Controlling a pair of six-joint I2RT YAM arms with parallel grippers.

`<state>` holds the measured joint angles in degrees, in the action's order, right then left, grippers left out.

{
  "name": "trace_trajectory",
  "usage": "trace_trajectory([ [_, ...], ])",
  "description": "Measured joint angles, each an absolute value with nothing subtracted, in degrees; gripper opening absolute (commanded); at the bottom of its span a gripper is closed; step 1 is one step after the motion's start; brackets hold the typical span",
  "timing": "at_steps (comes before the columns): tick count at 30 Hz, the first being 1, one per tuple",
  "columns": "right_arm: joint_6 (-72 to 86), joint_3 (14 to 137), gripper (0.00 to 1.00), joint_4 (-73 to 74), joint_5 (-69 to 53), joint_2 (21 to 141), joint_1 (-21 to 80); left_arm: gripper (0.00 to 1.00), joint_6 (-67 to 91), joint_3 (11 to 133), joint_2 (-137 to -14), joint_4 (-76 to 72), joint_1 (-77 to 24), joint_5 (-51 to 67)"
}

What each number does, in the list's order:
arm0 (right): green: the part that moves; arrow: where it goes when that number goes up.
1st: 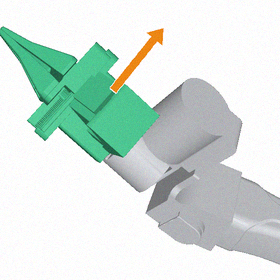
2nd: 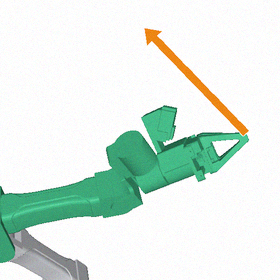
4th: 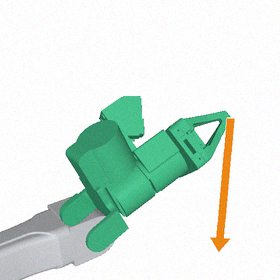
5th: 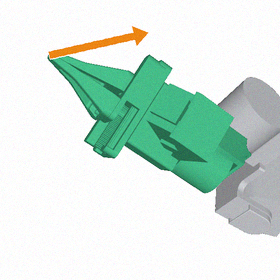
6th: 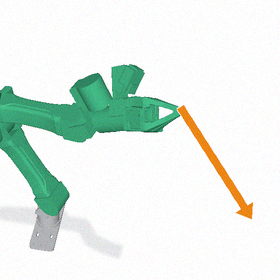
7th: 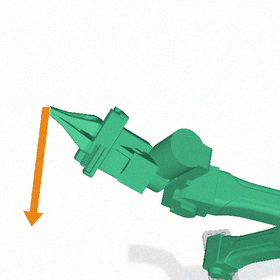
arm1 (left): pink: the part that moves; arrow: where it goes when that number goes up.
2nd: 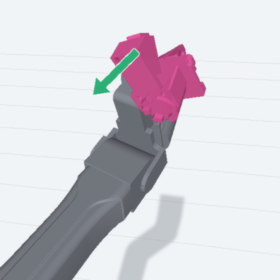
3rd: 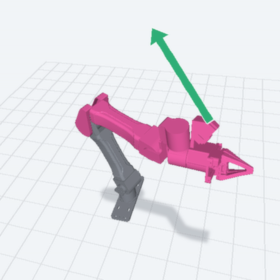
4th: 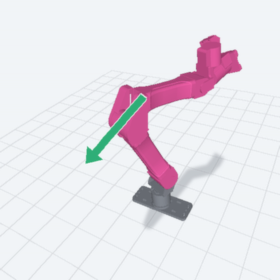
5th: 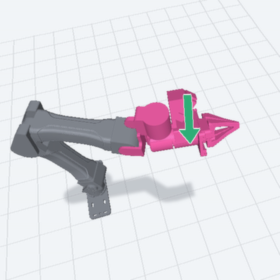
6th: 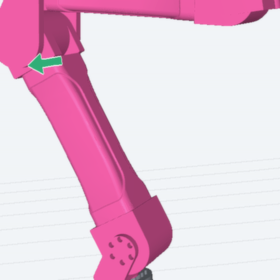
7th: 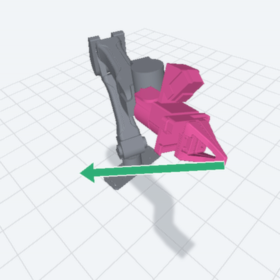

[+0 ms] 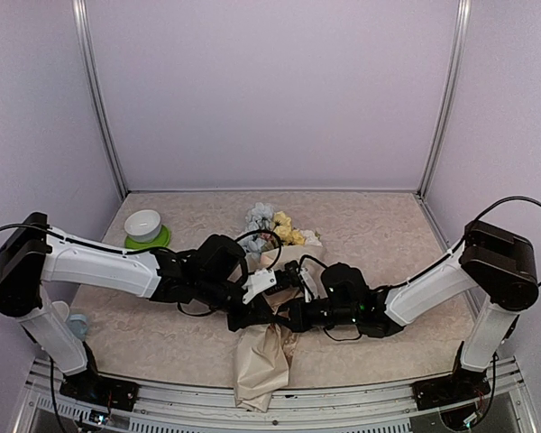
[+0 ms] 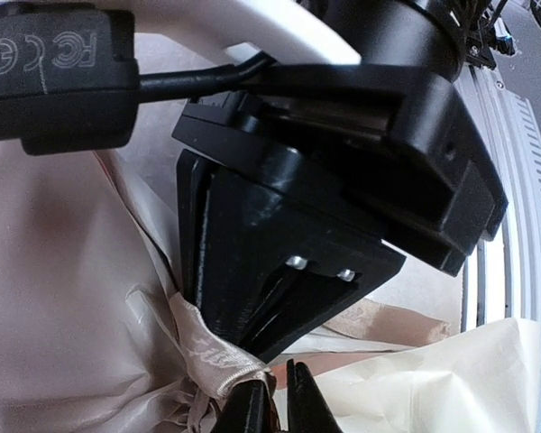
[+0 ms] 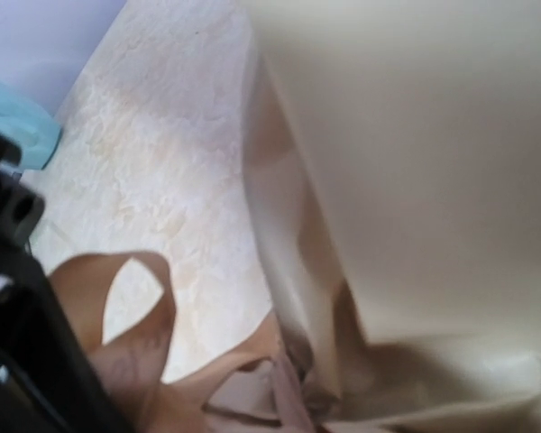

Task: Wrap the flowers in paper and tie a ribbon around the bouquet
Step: Cross the half-tied ribbon over the folded bouquet.

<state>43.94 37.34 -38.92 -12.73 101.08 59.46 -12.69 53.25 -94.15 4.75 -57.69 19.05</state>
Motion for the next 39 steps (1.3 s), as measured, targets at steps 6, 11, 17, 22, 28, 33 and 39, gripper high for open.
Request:
trace_trajectory([
  [6, 44.99, 37.12, 0.04, -38.76, -12.71, 101.03, 58.78, 0.13, -13.98, 53.43, -96.75, 5.21, -59.18, 15.94],
  [11, 44.95, 34.17, 0.03, -35.44, -14.35, 96.97, 58.67, 0.18, -15.09, 53.41, -98.08, 5.67, -60.51, 12.97],
  [17, 44.42, 32.95, 0.02, -29.32, -19.33, 90.54, 58.00, 0.26, -15.90, 53.41, -98.08, 5.58, -61.30, 10.70],
  [22, 43.05, 35.44, 0.01, -23.00, -23.51, 89.36, 54.46, 0.31, -16.29, 53.32, -98.08, 5.43, -62.17, 9.72],
  [28, 42.37, 38.24, 0.02, -21.93, -26.22, 90.24, 52.31, 0.39, -16.82, 52.69, -97.17, 5.17, -62.46, 9.80],
  [33, 41.71, 41.21, 0.04, -22.06, -28.16, 93.80, 52.31, 0.39, -17.21, 51.68, -95.46, 5.15, -62.57, 10.28],
  [39, 40.29, 44.62, 0.05, -20.91, -30.04, 98.17, 52.36, 0.39, -17.23, 51.68, -95.46, 5.52, -62.59, 10.83],
])
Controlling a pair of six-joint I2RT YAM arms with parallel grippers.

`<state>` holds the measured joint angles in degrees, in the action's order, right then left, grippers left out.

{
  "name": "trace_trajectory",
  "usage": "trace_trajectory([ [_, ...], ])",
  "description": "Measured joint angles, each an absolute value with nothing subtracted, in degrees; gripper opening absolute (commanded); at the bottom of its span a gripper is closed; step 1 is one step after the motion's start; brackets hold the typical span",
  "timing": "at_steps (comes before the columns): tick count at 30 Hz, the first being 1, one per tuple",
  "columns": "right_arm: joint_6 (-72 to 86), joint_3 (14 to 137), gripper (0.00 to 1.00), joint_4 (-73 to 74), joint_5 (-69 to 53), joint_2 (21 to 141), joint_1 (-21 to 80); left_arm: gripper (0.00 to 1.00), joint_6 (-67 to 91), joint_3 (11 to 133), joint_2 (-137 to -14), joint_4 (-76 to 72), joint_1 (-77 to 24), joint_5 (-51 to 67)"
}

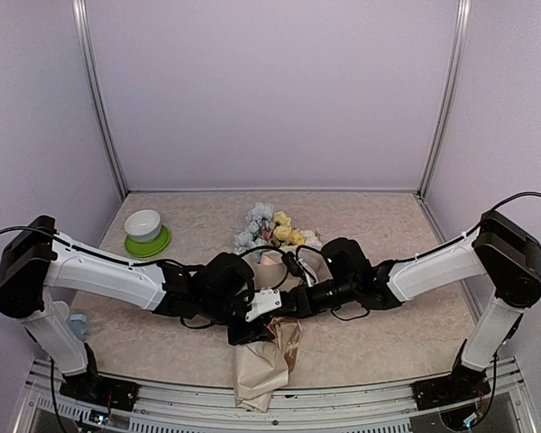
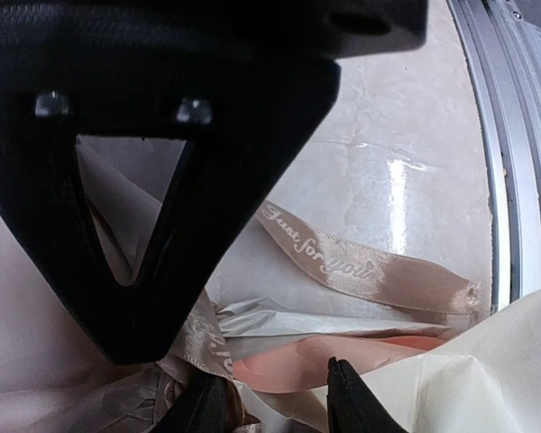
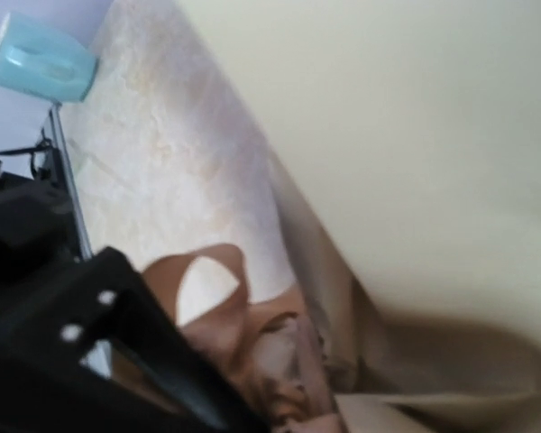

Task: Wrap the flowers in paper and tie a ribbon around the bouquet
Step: Cross the half-tied ribbon over the folded bouquet.

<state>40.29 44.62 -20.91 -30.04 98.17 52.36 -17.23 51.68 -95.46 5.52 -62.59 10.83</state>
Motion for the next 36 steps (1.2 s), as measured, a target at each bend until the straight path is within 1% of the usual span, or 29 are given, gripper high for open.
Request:
trace_trajectory([
  [11, 36.16, 45.43, 0.05, -9.82, -27.03, 99.42, 53.41, 0.41, -17.45, 51.66, -95.22, 5.58, -62.72, 11.57],
  [15, 35.29, 45.60, 0.05, -8.08, -26.39, 99.55, 53.54, 0.47, -17.41, 51.66, -94.63, 5.63, -62.72, 11.60],
  [17, 34.94, 46.33, 0.05, -7.57, -26.24, 99.92, 53.63, 0.48, -17.34, 51.64, -93.43, 5.61, -62.72, 11.73],
  [19, 34.59, 46.83, 0.04, -7.53, -26.28, 100.01, 53.74, 0.47, -17.19, 51.55, -91.33, 5.58, -62.72, 11.79],
  [22, 33.80, 47.16, 0.03, -7.51, -26.57, 99.90, 53.76, 0.39, -17.12, 51.48, -88.12, 5.58, -62.28, 11.73],
  [23, 33.47, 47.16, 0.04, -7.29, -26.65, 99.63, 53.76, 0.38, -17.04, 51.46, -87.15, 5.63, -61.98, 11.68],
  [27, 32.14, 47.16, 0.06, -5.56, -27.20, 96.62, 53.08, 0.38, -16.73, 50.54, -84.29, 5.93, -59.92, 10.26],
  [30, 30.57, 48.29, 0.06, -3.64, -28.99, 94.26, 52.25, 0.39, -16.73, 48.99, -82.76, 6.09, -59.51, 8.62],
  [33, 27.35, 52.62, 0.04, 0.19, -29.98, 94.35, 51.46, 0.40, -17.61, 47.07, -81.38, 6.07, -60.16, 6.68],
  [36, 23.81, 57.84, 0.04, 3.31, -30.94, 95.90, 50.68, 0.45, -19.62, 46.74, -81.43, 6.07, -61.56, 4.14],
])
